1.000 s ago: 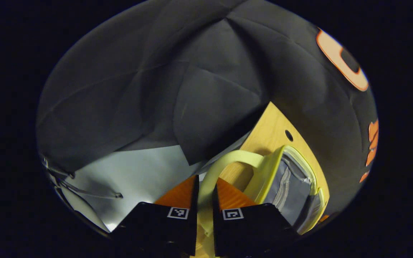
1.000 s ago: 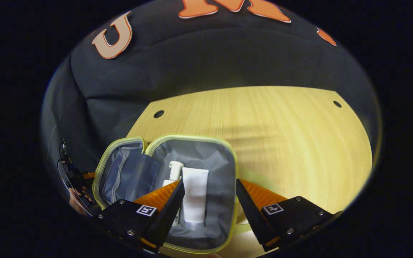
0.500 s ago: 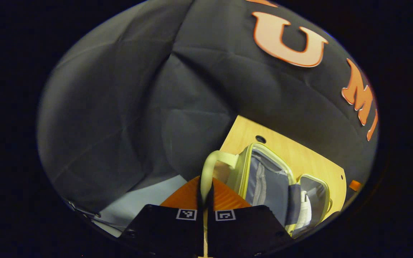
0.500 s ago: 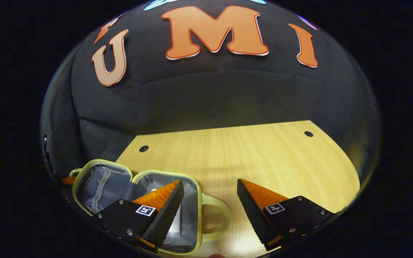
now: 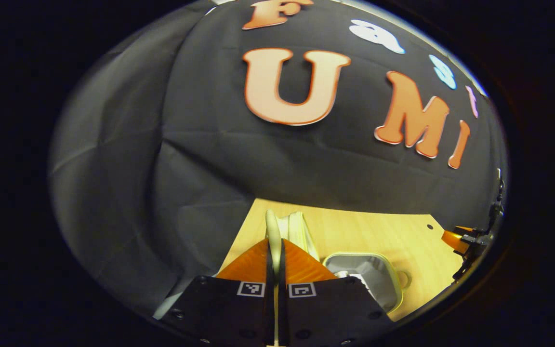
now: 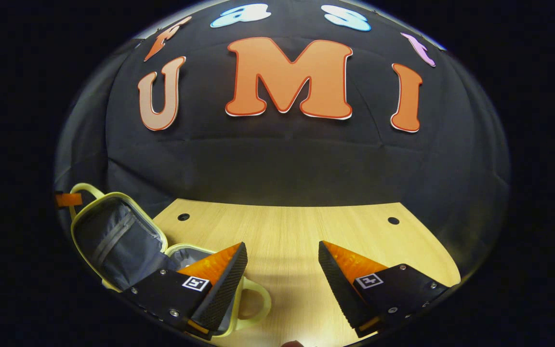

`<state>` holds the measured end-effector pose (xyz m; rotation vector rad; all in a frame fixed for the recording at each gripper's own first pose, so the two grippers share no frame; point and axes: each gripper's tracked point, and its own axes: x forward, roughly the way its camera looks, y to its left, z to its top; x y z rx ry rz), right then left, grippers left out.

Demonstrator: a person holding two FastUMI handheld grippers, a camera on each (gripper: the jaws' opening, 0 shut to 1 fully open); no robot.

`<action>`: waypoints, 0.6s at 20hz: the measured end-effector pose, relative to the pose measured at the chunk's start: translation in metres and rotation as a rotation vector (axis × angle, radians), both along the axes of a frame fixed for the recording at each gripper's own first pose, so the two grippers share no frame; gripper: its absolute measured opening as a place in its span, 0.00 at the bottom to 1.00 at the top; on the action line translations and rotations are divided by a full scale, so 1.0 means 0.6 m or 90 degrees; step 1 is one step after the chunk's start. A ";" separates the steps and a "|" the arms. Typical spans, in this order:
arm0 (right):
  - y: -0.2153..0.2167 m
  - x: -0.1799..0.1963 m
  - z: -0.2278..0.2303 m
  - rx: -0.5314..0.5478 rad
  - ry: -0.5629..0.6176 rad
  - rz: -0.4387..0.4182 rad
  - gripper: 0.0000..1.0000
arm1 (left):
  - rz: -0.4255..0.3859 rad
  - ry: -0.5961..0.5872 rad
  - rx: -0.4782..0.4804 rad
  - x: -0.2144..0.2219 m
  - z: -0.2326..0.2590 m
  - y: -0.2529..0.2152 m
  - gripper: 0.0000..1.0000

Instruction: First open the suitcase, pack the skin care products into it, and then close the suitcase.

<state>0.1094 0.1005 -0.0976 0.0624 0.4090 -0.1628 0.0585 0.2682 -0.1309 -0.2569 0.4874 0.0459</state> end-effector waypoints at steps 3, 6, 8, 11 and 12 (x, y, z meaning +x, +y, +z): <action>-0.031 -0.014 0.008 -0.008 -0.008 -0.003 0.94 | -0.042 -0.026 -0.003 0.007 0.047 -0.083 0.04; -0.073 -0.030 0.014 -0.007 -0.015 -0.016 0.95 | -0.076 -0.040 -0.005 0.012 0.072 -0.158 0.04; -0.102 -0.039 0.015 0.000 -0.019 -0.023 0.95 | -0.099 -0.043 -0.011 0.014 0.079 -0.210 0.04; -0.126 -0.051 0.019 0.007 -0.028 -0.024 0.95 | -0.122 -0.044 -0.045 0.011 0.087 -0.281 0.04; -0.134 -0.056 0.020 0.005 -0.031 -0.024 0.95 | -0.140 -0.044 -0.059 0.011 0.086 -0.318 0.04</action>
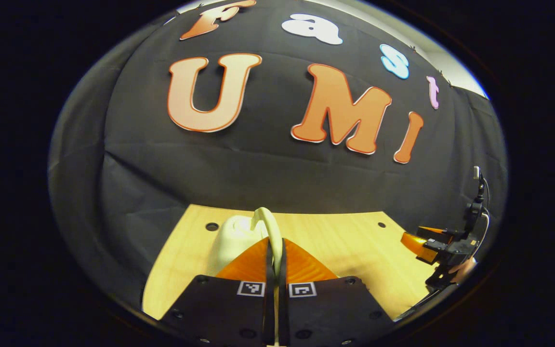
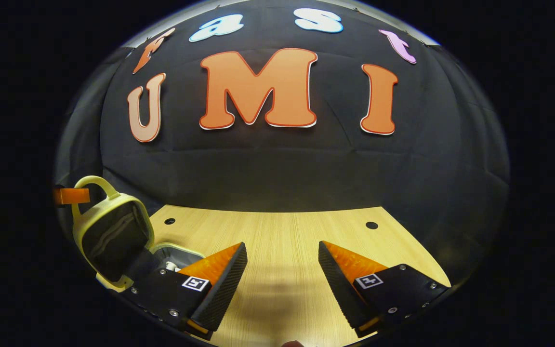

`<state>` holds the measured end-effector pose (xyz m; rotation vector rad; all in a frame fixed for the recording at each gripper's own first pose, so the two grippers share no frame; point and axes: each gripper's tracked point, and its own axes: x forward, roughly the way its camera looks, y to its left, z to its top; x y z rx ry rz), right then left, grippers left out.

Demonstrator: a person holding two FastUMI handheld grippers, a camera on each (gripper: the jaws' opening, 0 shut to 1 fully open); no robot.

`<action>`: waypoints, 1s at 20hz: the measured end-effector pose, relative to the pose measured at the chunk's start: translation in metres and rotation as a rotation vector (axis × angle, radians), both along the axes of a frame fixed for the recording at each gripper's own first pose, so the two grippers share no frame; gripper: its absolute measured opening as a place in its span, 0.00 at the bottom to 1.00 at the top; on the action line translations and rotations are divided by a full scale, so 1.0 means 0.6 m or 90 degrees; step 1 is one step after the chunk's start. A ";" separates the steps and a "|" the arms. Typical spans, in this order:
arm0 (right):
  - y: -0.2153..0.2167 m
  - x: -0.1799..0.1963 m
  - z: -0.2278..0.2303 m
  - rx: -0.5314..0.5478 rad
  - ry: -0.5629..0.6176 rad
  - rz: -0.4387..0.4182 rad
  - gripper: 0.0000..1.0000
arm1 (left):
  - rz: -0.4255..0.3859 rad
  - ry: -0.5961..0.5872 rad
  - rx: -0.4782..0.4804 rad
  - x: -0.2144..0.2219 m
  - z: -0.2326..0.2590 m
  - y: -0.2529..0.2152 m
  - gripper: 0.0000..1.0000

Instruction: First open the suitcase, pack the skin care products into it, and then close the suitcase.

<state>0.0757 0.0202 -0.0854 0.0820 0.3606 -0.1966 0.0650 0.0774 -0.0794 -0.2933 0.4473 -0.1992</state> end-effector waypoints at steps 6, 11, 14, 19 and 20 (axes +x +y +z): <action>-0.044 -0.025 -0.013 0.008 0.011 0.000 0.95 | -0.068 0.019 -0.019 0.009 -0.042 -0.138 0.04; -0.083 -0.044 -0.023 0.016 0.015 -0.014 0.95 | -0.125 0.062 -0.017 0.000 -0.120 -0.244 0.04; -0.096 -0.054 -0.026 0.021 0.015 -0.013 0.95 | -0.149 0.075 0.041 0.003 -0.166 -0.293 0.04; -0.121 -0.066 -0.031 0.018 0.015 -0.018 0.95 | -0.144 0.102 0.120 0.009 -0.201 -0.310 0.04; -0.129 -0.067 -0.030 0.016 0.013 -0.023 0.95 | -0.147 0.102 0.133 0.007 -0.203 -0.312 0.06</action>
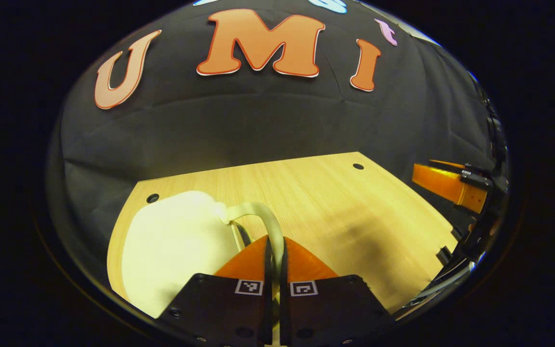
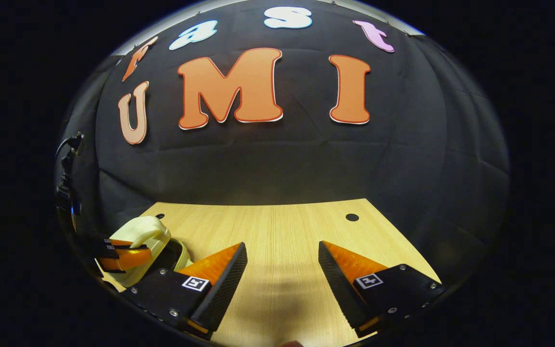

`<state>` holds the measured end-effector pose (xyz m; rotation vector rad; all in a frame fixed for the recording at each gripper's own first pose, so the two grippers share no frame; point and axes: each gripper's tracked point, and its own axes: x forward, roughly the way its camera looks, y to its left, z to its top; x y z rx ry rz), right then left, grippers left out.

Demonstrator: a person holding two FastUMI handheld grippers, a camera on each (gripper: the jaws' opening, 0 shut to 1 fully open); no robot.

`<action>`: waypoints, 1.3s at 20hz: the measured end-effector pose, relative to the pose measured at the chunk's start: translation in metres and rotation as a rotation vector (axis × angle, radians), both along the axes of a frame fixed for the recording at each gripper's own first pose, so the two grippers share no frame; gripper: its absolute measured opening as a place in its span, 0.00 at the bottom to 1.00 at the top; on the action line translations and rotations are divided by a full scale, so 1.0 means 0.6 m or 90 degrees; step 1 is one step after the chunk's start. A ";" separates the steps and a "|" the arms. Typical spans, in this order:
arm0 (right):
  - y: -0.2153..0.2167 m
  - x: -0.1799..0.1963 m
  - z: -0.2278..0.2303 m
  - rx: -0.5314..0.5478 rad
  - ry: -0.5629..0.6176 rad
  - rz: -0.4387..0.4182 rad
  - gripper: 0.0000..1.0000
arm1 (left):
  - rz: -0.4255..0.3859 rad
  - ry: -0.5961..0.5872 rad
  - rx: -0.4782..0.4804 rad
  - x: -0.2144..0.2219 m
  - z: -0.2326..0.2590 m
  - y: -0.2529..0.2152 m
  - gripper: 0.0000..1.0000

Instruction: First open the suitcase, pack the skin care products into it, and then close the suitcase.

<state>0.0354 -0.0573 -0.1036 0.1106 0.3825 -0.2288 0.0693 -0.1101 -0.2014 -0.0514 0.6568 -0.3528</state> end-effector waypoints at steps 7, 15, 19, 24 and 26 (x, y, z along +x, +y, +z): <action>-0.025 0.003 0.006 0.000 -0.010 -0.013 0.95 | -0.006 -0.042 -0.006 0.009 0.027 -0.033 0.33; -0.011 0.004 0.061 -0.020 -0.060 -0.001 0.95 | 0.042 -0.173 -0.002 0.032 0.130 -0.036 0.81; 0.005 0.013 0.106 -0.042 -0.105 0.024 0.95 | 0.090 -0.252 -0.015 0.041 0.199 -0.019 0.97; 0.023 0.019 0.129 -0.054 -0.138 0.051 0.95 | 0.133 -0.289 -0.022 0.039 0.233 -0.015 0.97; 0.030 0.019 0.130 -0.054 -0.141 0.061 0.94 | 0.149 -0.311 -0.017 0.037 0.253 -0.014 0.97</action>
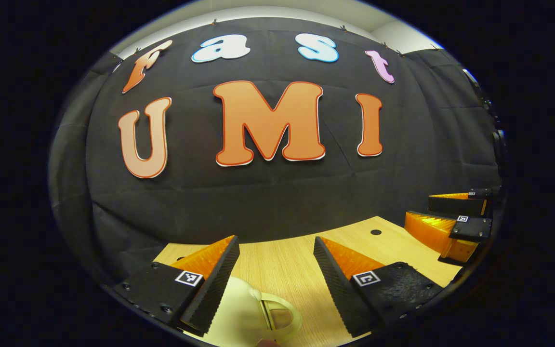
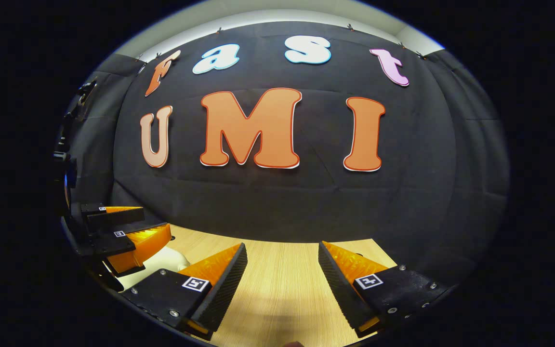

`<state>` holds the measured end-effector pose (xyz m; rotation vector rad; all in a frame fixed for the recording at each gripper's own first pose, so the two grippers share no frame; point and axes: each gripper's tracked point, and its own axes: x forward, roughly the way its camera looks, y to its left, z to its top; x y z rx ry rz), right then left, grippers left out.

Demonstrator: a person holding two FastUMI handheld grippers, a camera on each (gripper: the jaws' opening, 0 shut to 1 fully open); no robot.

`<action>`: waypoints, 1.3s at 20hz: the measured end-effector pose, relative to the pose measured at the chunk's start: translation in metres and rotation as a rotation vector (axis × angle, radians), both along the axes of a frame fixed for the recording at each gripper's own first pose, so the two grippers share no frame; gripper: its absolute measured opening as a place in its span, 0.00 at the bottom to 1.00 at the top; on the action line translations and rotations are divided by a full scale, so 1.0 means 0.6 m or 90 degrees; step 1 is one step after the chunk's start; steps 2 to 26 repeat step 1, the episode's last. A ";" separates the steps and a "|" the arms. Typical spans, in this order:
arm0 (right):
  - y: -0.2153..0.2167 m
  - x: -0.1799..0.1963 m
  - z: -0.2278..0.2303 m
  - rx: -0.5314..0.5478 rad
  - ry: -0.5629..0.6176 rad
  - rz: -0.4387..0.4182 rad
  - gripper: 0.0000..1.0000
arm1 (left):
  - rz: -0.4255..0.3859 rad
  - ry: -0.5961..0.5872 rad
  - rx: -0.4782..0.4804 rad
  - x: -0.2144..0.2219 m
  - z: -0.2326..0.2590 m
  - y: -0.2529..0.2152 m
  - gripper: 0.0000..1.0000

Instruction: First open the suitcase, pack the skin care products into it, and then close the suitcase.

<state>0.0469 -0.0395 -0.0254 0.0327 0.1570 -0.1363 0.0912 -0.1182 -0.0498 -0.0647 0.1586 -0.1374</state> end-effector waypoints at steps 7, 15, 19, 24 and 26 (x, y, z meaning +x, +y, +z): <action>0.000 0.000 0.004 -0.001 -0.003 0.002 0.95 | 0.005 -0.012 -0.002 0.002 0.012 -0.002 0.97; 0.000 0.000 0.004 -0.001 -0.003 0.002 0.95 | 0.005 -0.012 -0.002 0.002 0.012 -0.002 0.97; 0.000 0.000 0.004 -0.001 -0.003 0.002 0.95 | 0.005 -0.012 -0.002 0.002 0.012 -0.002 0.97; 0.000 0.000 0.004 -0.001 -0.003 0.002 0.95 | 0.005 -0.012 -0.002 0.002 0.012 -0.002 0.97; 0.000 0.000 0.004 -0.001 -0.003 0.002 0.95 | 0.005 -0.012 -0.002 0.002 0.012 -0.002 0.97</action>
